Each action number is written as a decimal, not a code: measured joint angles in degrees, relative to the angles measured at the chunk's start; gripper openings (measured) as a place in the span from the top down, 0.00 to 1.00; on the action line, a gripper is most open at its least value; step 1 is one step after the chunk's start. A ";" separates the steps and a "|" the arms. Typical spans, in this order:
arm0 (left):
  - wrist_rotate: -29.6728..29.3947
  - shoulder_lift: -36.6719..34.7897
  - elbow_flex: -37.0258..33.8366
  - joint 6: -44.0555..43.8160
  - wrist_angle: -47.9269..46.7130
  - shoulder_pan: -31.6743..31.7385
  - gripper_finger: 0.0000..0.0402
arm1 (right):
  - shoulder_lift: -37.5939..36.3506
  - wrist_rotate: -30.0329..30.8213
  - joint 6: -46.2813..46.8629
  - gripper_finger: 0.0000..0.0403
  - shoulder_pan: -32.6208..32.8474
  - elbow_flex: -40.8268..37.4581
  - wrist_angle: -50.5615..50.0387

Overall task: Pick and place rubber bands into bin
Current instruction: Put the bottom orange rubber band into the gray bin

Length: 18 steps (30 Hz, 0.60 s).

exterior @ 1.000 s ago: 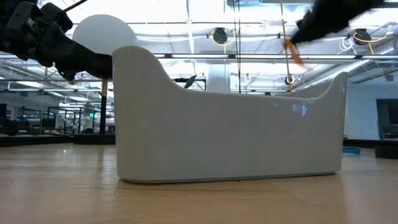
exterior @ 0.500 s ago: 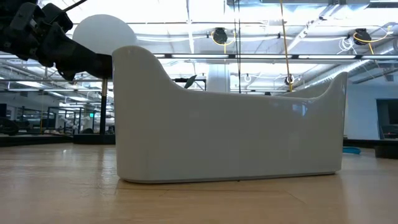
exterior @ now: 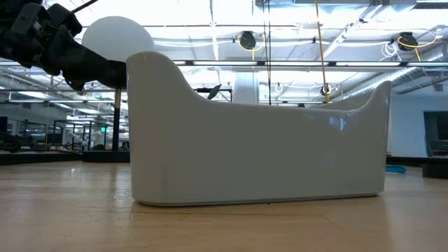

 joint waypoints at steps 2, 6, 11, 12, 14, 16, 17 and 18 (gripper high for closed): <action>0.00 -0.01 0.00 0.00 -0.01 0.00 0.53 | 2.52 -1.46 0.08 1.00 0.00 0.16 -0.43; 0.00 0.00 0.00 0.02 -0.03 0.00 0.53 | 7.21 -2.68 0.10 1.00 0.01 0.16 -1.46; 0.00 -0.02 0.02 0.04 -0.07 0.00 0.53 | 12.76 -2.70 0.06 1.00 0.97 0.16 -3.72; 0.00 -0.01 0.02 0.04 -0.07 0.00 0.53 | 13.79 -2.70 0.09 1.00 1.21 0.16 -4.17; 0.00 -0.02 0.02 0.05 -0.07 0.00 0.53 | 15.58 -2.73 0.80 1.00 1.60 0.16 -4.93; 0.00 -0.02 0.02 0.07 -0.17 0.00 0.53 | 17.42 -2.77 1.74 1.00 1.98 0.16 -4.97; 0.00 -0.02 0.02 0.11 -0.29 0.00 0.53 | 18.28 -2.81 2.12 1.00 2.12 0.16 -5.03; 0.00 -0.02 0.02 0.11 -0.29 0.00 0.53 | 19.17 -3.28 2.35 1.00 2.32 0.16 -5.17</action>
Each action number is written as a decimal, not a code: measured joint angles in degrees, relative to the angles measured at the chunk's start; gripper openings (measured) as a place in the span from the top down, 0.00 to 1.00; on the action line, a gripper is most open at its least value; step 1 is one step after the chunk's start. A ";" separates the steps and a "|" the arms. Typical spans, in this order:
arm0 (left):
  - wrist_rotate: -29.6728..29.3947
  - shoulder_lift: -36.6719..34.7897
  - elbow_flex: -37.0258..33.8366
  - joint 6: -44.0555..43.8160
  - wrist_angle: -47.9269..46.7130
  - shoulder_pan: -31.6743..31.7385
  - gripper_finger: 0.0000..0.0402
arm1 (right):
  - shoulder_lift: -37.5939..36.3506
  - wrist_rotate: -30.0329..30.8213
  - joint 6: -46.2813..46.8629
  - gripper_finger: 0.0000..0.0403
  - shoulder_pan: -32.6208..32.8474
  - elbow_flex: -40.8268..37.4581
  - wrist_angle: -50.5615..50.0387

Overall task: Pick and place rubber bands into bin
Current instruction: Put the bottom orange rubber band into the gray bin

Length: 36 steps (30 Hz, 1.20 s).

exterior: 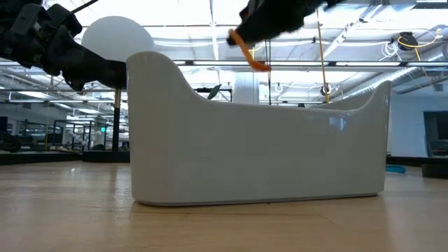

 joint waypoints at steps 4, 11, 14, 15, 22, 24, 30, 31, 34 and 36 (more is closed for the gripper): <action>0.00 0.00 0.00 0.00 -0.15 0.02 0.53 | 3.17 -3.79 2.61 1.00 0.10 0.00 0.02; 0.00 0.00 0.00 0.00 -0.15 0.00 0.53 | 6.80 -9.14 4.22 1.00 0.06 -0.02 0.93; 0.00 0.00 0.00 -0.02 -0.17 0.00 0.53 | 7.87 -11.36 4.39 1.00 0.06 -0.02 1.51; -0.02 0.00 0.00 -0.02 -0.15 0.01 0.53 | 8.03 -11.39 4.52 1.00 0.07 -0.02 1.65; 0.00 0.00 0.00 -0.09 -0.14 0.00 0.53 | 8.03 -11.10 4.57 1.00 0.10 -0.02 -0.32; 0.00 0.00 0.00 -0.09 -0.15 0.01 0.53 | 8.03 -11.07 4.57 1.00 0.10 -0.02 -1.43; 0.00 0.00 0.00 -1.09 -0.14 0.00 0.53 | 8.03 -10.07 4.57 1.00 0.10 -0.36 -5.87; 0.00 0.00 0.00 -1.46 -0.14 0.00 0.53 | 8.03 -9.30 4.55 1.00 0.10 -0.77 -5.57; 0.00 0.00 0.00 -2.09 -0.15 0.00 0.53 | 8.03 -7.64 4.57 1.00 0.10 -2.47 -5.44; 0.00 0.00 0.00 -2.68 -0.15 0.00 0.53 | 8.03 -6.67 4.59 1.00 0.10 -3.44 -5.39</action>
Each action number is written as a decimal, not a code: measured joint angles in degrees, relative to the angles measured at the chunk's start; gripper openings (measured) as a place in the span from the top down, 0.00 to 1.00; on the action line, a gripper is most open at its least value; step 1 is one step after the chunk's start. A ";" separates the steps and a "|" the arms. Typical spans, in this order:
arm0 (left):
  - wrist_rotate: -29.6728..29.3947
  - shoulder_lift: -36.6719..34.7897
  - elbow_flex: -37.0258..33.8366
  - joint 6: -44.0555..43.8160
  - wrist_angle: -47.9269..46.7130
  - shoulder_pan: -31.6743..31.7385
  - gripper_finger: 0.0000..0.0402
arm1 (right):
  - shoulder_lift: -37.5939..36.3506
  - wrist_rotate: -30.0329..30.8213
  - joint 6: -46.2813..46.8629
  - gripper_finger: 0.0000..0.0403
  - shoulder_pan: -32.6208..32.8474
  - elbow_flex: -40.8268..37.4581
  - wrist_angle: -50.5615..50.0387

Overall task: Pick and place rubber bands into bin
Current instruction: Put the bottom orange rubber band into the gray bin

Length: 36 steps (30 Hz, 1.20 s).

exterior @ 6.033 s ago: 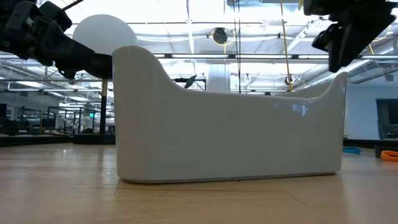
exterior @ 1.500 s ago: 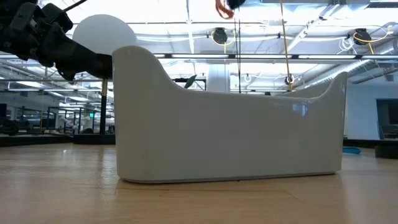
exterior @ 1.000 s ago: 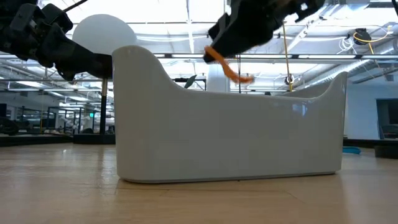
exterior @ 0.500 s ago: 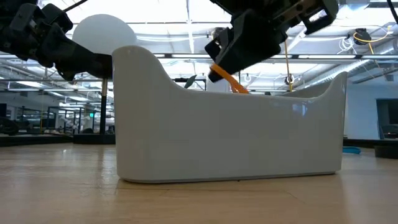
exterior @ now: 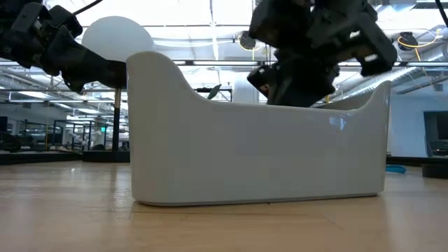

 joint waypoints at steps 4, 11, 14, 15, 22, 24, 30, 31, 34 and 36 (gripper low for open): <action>0.00 0.00 0.00 -0.37 0.02 0.01 0.53 | 0.00 0.05 -0.03 0.99 -0.02 -1.12 0.15; 0.00 0.00 0.00 -0.42 0.02 0.00 0.53 | 0.00 0.05 -0.17 0.93 0.00 -1.22 0.99; 0.00 0.00 0.00 -0.45 0.00 0.01 0.53 | 0.00 0.04 -0.06 0.91 0.00 -1.23 0.97; 0.00 0.00 0.00 -0.45 0.01 0.01 0.53 | 0.00 0.04 0.02 0.91 0.00 -1.22 0.97; 0.00 0.00 0.00 -0.45 0.02 0.00 0.53 | 0.00 -0.01 0.79 0.87 0.00 -1.24 0.97; 0.00 0.00 0.00 -0.45 0.00 0.00 0.53 | 0.00 -0.01 2.26 0.85 0.00 -1.24 1.02; 0.00 0.00 0.00 -0.43 0.02 0.02 0.53 | -0.06 -0.01 7.92 0.72 0.00 -1.24 1.17; 0.00 0.00 0.00 -0.44 0.02 0.00 0.53 | -0.24 -0.01 8.64 0.70 0.00 -1.24 1.13; 0.00 0.00 0.00 -0.42 0.02 0.01 0.53 | -1.96 -0.01 10.83 0.64 0.00 -1.26 0.97; 0.00 0.00 0.00 -0.42 0.01 0.00 0.53 | -4.27 -0.01 12.16 0.62 0.00 -1.26 1.04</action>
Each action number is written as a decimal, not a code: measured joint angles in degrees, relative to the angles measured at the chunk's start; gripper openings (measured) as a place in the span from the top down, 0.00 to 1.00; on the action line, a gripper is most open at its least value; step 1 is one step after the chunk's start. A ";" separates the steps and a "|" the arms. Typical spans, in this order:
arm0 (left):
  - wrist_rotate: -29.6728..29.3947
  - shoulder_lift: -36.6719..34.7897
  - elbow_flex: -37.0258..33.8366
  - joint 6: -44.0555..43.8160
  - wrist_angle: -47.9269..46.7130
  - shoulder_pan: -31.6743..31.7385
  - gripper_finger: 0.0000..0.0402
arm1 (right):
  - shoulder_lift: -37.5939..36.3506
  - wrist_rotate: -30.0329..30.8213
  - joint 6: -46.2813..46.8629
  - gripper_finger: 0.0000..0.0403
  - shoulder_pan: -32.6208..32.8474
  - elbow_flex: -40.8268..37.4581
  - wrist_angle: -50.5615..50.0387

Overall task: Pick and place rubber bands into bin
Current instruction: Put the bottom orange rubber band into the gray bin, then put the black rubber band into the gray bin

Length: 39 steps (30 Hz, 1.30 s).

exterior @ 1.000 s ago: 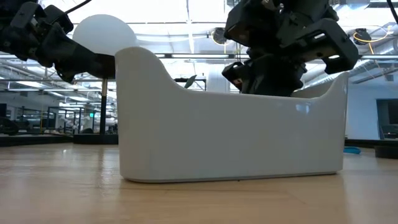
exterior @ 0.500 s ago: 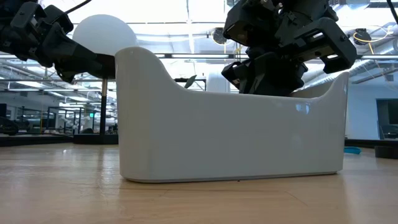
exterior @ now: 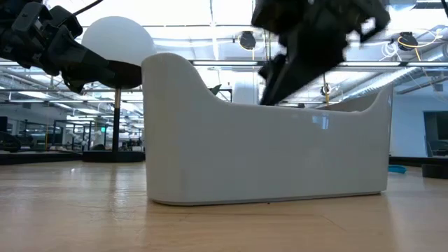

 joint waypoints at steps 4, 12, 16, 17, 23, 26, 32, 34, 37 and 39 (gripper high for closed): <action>0.01 0.00 0.00 0.00 -0.09 0.01 0.53 | -6.34 0.02 2.25 0.59 -0.07 0.00 0.14; 0.00 0.00 0.00 0.02 -0.47 0.02 0.53 | -21.46 4.74 16.68 0.60 -0.07 0.04 -9.70; 0.01 0.00 0.00 0.03 -0.49 0.01 0.53 | -28.61 4.77 25.89 0.60 -0.05 0.04 -20.05; 0.02 0.02 0.00 0.13 -0.58 0.02 0.53 | -30.08 4.75 28.06 0.59 0.01 0.04 -22.24; 0.00 0.01 0.00 3.41 -1.54 0.00 0.53 | -34.62 7.25 41.94 0.60 2.27 0.07 -39.49; 0.00 0.02 0.00 4.93 -1.63 0.00 0.53 | -33.33 10.16 48.67 0.60 4.12 0.07 -49.67; 0.00 0.01 0.00 6.07 -1.65 0.01 0.53 | -27.70 10.83 57.71 0.60 5.64 0.07 -57.04; 0.00 0.01 0.00 6.08 -1.65 0.00 0.53 | -25.73 10.75 60.31 0.60 5.64 0.07 -58.15; 0.00 0.00 0.00 5.95 -1.65 0.00 0.53 | -23.27 10.49 61.69 0.60 5.64 -0.15 -58.88; 0.01 0.01 0.00 5.70 -1.65 0.01 0.53 | -22.61 9.81 63.19 0.60 5.64 -1.32 -58.63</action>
